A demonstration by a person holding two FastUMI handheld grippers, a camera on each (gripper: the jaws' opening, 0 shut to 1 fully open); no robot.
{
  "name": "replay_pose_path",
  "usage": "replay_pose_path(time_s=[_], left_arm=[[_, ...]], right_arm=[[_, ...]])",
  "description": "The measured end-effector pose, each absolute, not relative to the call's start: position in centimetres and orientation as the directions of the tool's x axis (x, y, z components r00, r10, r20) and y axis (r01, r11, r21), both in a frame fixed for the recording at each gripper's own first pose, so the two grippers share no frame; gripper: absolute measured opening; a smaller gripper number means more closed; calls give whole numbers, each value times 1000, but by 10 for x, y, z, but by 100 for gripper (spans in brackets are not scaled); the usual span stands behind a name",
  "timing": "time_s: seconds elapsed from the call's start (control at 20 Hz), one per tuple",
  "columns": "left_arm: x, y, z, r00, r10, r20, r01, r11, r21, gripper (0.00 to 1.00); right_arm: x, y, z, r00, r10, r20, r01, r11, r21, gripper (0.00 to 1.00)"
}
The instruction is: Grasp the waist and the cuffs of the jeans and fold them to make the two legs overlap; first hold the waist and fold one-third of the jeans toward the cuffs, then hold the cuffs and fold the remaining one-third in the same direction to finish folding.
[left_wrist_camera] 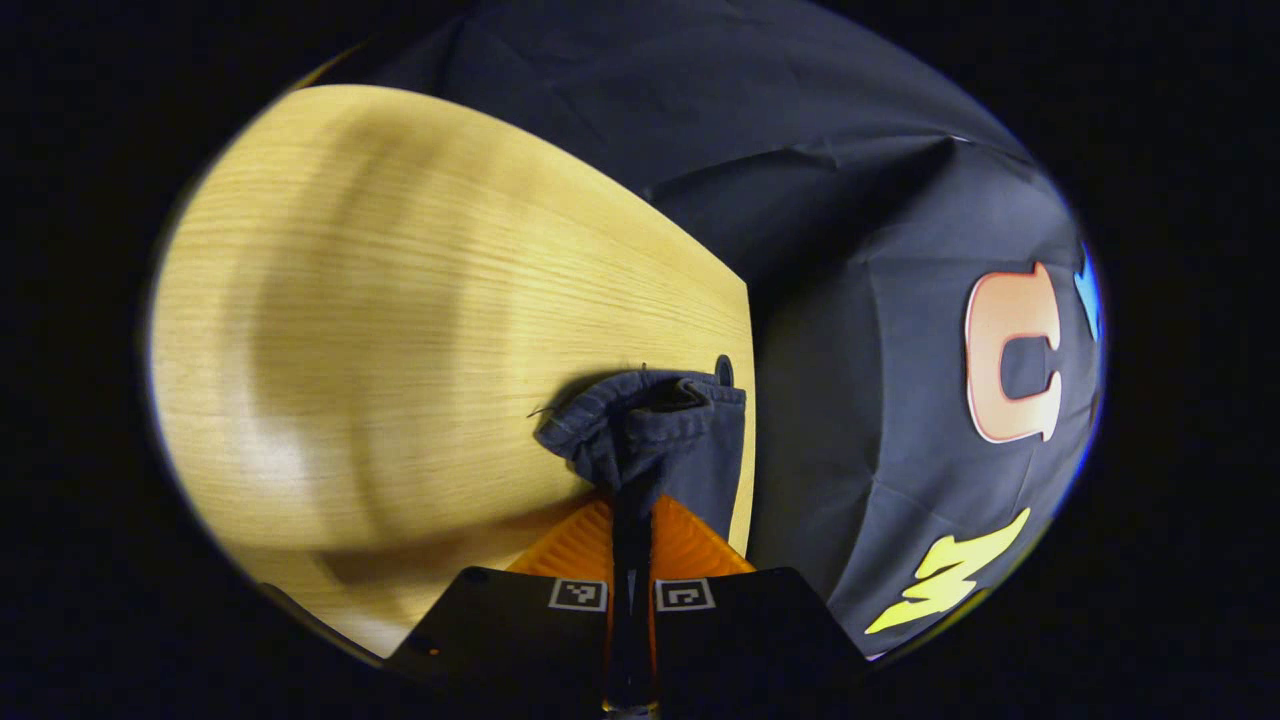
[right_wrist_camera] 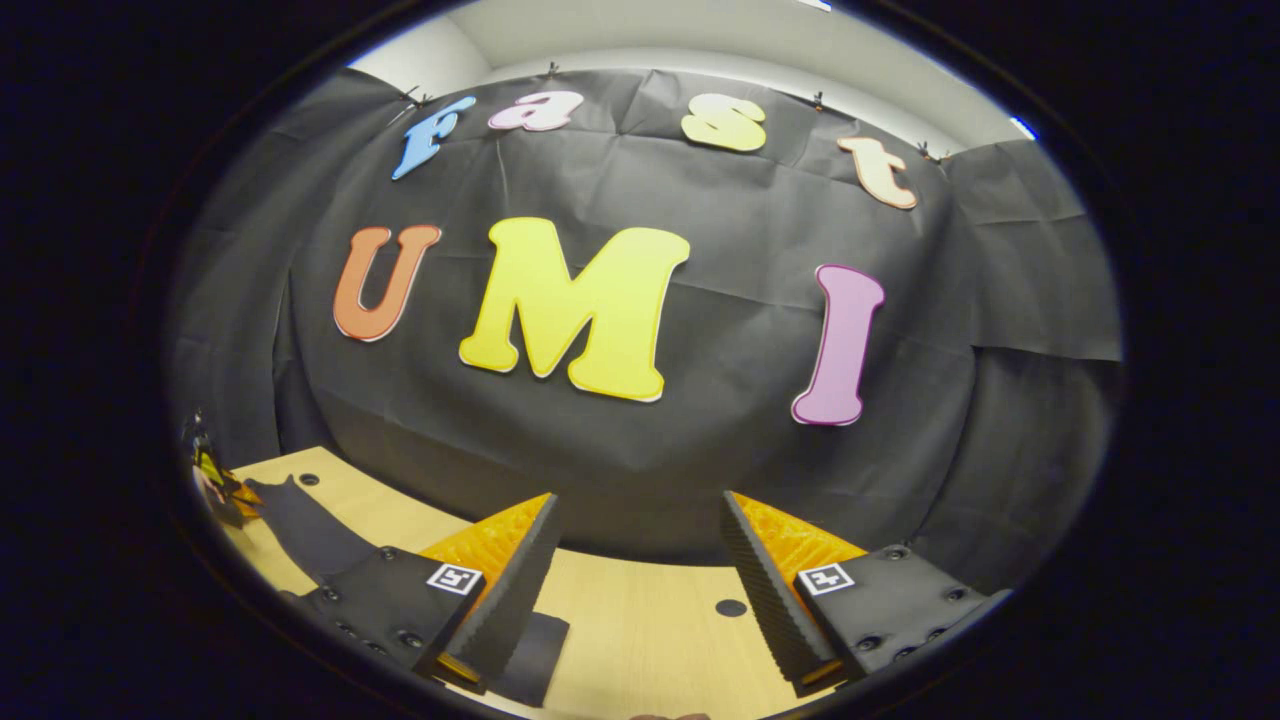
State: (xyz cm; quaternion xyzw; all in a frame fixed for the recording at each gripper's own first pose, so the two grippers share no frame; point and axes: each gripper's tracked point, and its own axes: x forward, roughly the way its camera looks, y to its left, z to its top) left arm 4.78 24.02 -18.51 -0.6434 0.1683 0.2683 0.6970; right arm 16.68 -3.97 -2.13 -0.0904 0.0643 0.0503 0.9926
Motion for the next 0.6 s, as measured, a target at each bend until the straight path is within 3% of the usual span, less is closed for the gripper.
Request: replay_pose_path(time_s=[0.3,0.6], left_arm=[[66,216,-114,839,219,-498,-544,298,-785,4],[83,162,-30,907,213,-363,-417,560,-715,4]], right_arm=[[161,-45,-19,988,88,-130,-109,980,-165,98],[155,-55,-18,988,85,-127,-104,982,-156,98]])
